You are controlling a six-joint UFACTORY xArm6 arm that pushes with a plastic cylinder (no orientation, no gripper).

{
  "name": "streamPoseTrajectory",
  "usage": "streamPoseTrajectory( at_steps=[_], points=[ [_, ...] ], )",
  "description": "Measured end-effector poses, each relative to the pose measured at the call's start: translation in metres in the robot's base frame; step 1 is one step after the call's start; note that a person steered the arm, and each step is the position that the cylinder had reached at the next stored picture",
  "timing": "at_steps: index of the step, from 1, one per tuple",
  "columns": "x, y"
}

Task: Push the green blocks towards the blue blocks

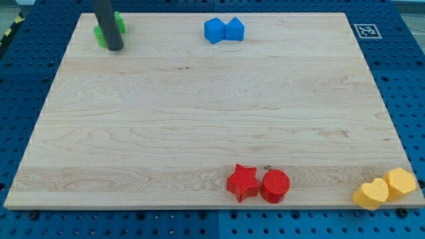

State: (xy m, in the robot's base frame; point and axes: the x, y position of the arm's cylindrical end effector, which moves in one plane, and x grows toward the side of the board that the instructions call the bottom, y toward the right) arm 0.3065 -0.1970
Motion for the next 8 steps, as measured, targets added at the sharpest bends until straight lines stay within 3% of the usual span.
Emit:
streamPoseTrajectory(
  at_steps=[1,3,4,5,7,8],
  points=[
    [0.008,0.001],
    [0.008,-0.059],
    [-0.015,-0.070],
    [-0.042,-0.070],
    [-0.050,-0.034],
    [-0.051,-0.055]
  ],
)
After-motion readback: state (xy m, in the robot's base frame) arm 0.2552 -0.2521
